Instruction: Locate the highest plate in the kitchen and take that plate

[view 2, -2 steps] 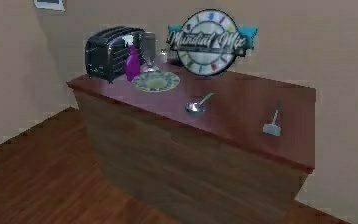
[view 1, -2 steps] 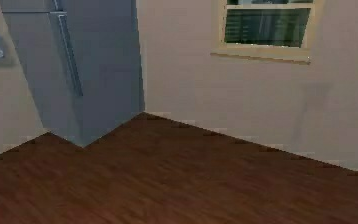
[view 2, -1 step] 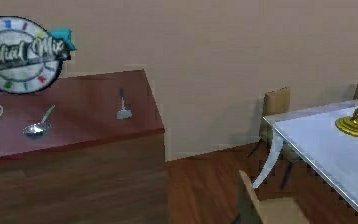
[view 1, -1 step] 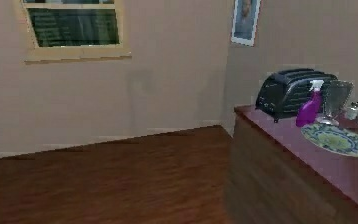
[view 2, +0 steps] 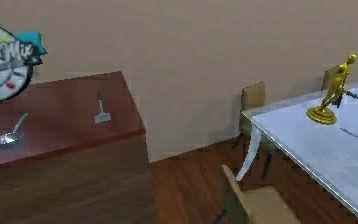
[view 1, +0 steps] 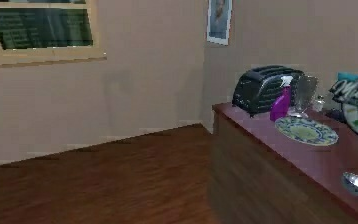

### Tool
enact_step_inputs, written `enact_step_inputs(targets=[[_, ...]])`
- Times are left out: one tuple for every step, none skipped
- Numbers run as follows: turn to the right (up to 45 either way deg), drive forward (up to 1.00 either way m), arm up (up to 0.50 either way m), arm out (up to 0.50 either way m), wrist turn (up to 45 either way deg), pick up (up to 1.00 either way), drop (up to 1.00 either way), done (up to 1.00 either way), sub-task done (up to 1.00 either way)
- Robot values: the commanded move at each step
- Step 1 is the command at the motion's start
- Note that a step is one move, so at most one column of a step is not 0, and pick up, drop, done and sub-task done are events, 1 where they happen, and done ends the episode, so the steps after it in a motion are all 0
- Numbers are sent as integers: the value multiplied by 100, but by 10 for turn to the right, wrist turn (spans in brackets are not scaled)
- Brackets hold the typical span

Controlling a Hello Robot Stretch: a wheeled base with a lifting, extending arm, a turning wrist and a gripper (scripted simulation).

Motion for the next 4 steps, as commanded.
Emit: enact_step_inputs(targets=[[0,85,0,0,0,0,0,0,0],[0,0,50,0,0,0,0,0,0],[0,0,38,0,0,0,0,0,0],[0,0,0,14,0,0,0,0,0]])
